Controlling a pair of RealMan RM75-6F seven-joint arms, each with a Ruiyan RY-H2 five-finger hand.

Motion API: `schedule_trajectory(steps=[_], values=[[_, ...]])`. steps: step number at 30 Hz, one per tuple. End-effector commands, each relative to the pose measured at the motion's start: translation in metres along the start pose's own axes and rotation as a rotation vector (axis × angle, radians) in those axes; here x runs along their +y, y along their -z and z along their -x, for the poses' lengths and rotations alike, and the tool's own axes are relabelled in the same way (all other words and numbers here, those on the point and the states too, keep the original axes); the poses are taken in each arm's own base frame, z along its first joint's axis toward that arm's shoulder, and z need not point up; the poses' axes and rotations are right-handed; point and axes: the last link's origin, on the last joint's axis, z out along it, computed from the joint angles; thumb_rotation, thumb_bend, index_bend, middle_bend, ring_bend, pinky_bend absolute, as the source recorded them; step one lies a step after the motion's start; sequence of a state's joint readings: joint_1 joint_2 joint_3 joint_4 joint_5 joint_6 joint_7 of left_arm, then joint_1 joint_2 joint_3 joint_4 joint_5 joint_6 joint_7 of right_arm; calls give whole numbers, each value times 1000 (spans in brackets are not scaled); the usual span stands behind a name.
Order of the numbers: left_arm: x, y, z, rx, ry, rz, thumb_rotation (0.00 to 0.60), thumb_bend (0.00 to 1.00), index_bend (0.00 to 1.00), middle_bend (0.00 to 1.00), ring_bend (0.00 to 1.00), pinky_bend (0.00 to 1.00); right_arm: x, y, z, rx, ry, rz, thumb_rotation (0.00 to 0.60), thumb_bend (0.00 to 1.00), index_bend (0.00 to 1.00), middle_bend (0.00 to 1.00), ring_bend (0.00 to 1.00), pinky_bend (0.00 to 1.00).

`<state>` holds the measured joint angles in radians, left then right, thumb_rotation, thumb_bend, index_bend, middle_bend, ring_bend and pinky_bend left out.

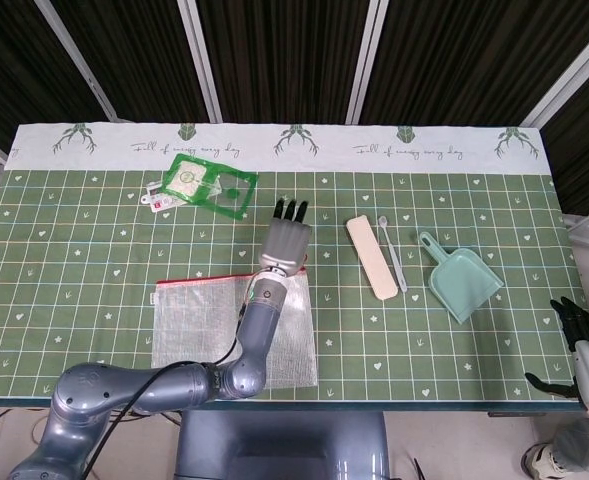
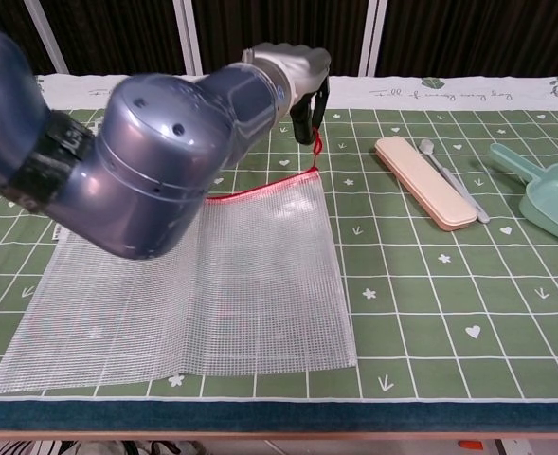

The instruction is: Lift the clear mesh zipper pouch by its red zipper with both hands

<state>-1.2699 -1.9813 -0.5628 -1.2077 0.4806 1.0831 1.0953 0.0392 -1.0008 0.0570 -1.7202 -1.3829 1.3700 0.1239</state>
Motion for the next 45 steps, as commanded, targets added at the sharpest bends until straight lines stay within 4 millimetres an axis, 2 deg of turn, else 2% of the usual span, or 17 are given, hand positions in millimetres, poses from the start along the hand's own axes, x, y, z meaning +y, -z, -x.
schedule_trajectory(steps=[1, 6, 12, 15, 20, 25, 30, 35, 45], values=[[-10, 6, -29, 49, 35, 9, 600, 393, 575, 64, 0, 0, -4, 1, 0, -23, -19, 10, 600, 120, 0, 0, 0, 201], [-9, 15, -52, 83, 68, 53, 600, 393, 578, 66, 0, 0, -15, -1, -3, -47, -69, 28, 600, 123, 0, 0, 0, 201], [-5, 27, -73, 111, 99, 105, 600, 394, 580, 69, 0, 0, -52, -19, -10, -74, -217, 30, 600, 154, 0, 0, 0, 201], [-1, 32, -81, 118, 120, 126, 600, 394, 580, 70, 0, 0, -84, -32, -13, -107, -311, 11, 600, 175, 12, 0, 0, 213], [4, 39, -90, 126, 142, 151, 600, 394, 581, 71, 0, 0, -136, -52, -13, -173, -448, -20, 600, 219, 99, 12, 0, 230], [9, 44, -94, 119, 164, 167, 600, 393, 583, 73, 0, 0, -187, -72, -2, -256, -577, -33, 600, 257, 177, 54, 27, 250], [11, 49, -98, 117, 173, 177, 600, 393, 585, 76, 0, 0, -225, -88, 8, -278, -637, -17, 600, 281, 282, 78, 44, 256], [12, 52, -102, 120, 175, 183, 600, 394, 586, 76, 0, 0, -254, -99, 19, -307, -698, 18, 600, 310, 338, 84, 48, 256], [10, 51, -107, 121, 179, 181, 600, 393, 588, 76, 0, 0, -288, -110, 33, -329, -755, 60, 600, 334, 365, 91, 48, 257]])
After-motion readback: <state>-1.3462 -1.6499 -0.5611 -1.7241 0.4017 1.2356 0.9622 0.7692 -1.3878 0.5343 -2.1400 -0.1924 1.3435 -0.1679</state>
